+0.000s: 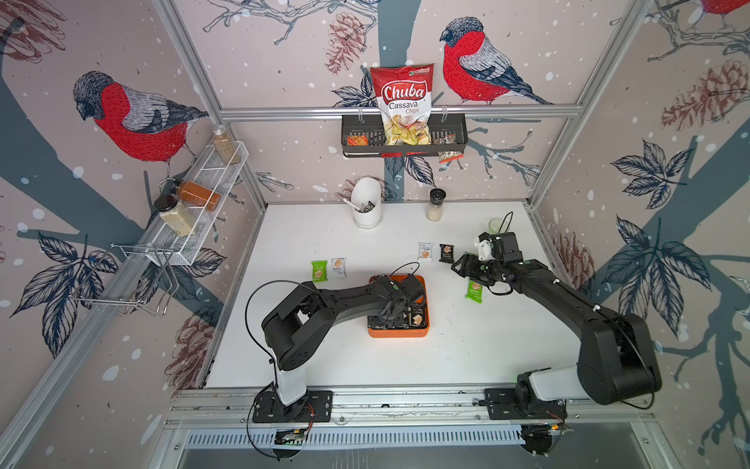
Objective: Take the cookies out of the storage box
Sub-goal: Pick up the cookie from the storage box.
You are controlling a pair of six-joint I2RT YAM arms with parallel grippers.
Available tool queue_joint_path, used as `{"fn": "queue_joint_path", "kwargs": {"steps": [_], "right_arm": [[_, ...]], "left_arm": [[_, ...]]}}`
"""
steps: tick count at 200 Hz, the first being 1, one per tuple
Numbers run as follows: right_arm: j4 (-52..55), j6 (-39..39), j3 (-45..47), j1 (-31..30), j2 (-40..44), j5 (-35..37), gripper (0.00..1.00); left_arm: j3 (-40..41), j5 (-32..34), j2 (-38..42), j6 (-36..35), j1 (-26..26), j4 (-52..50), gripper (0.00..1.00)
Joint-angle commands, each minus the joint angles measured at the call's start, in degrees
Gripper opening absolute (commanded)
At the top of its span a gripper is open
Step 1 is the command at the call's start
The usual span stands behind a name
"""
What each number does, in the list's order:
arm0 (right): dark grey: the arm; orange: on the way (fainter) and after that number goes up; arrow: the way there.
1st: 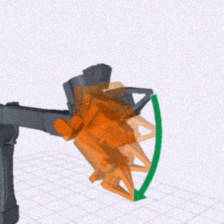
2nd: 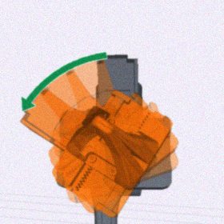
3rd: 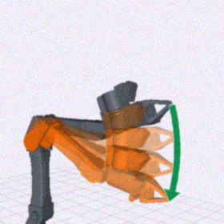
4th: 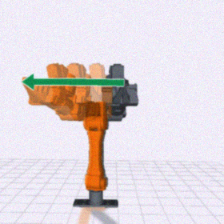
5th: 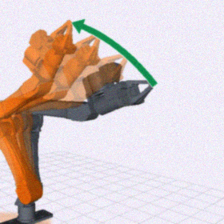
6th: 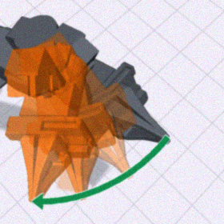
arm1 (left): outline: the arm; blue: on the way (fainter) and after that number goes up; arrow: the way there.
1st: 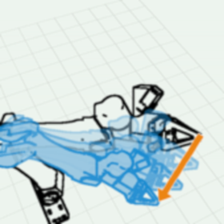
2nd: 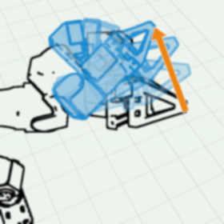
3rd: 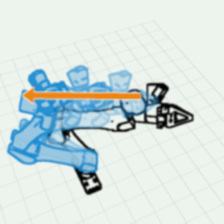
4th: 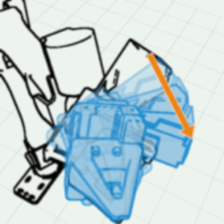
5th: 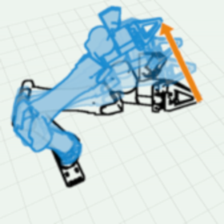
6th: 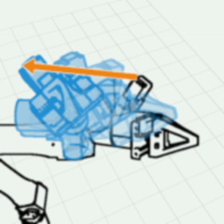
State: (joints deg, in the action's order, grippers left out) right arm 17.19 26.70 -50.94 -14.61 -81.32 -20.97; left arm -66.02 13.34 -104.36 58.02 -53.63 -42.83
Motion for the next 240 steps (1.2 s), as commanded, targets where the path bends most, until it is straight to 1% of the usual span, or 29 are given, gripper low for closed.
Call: {"fn": "queue_joint_path", "kwargs": {"steps": [1,62,108,123,132,161,175,183,240], "right_arm": [[0.9,-1.0,-0.5,-0.1,-0.4,-0.3,0.66],[0.8,-0.9,-0.2,-0.1,0.1,-0.2,0.66],[0.7,-0.8,0.0,-0.1,0.5,-0.2,0.66],[0.8,-0.8,0.1,0.0,0.7,-0.2,0.66],[0.8,-0.8,0.2,-0.1,0.9,-0.3,0.66],[0.7,-0.8,0.6,0.0,1.3,-0.1,0.66],[0.7,-0.8,0.6,-0.1,1.4,-0.2,0.66],[0.7,-0.7,0.6,0.0,1.6,-0.3,0.66],[0.6,-0.4,0.9,0.0,1.8,-0.4,0.66]], "left_arm": [[-0.3,-0.2,0.7,-0.5,0.2,0.2,0.57],[-3.3,0.9,2.7,-1.2,0.2,-1.3,0.42],[-2.8,0.2,3.0,-1.1,0.2,-0.8,0.32],[-2.6,0.1,3.0,-1.0,0.1,-0.6,0.30],[-2.5,-0.1,3.1,-1.1,0.0,-0.4,0.26],[-2.5,0.1,3.7,-0.9,0.0,-0.5,0.26],[-2.4,0.7,3.9,-0.9,0.0,-1.1,0.31],[-2.4,1.1,3.9,-1.0,0.0,-1.5,0.32],[-2.4,2.9,5.1,-1.5,0.1,-2.6,0.26]]}}
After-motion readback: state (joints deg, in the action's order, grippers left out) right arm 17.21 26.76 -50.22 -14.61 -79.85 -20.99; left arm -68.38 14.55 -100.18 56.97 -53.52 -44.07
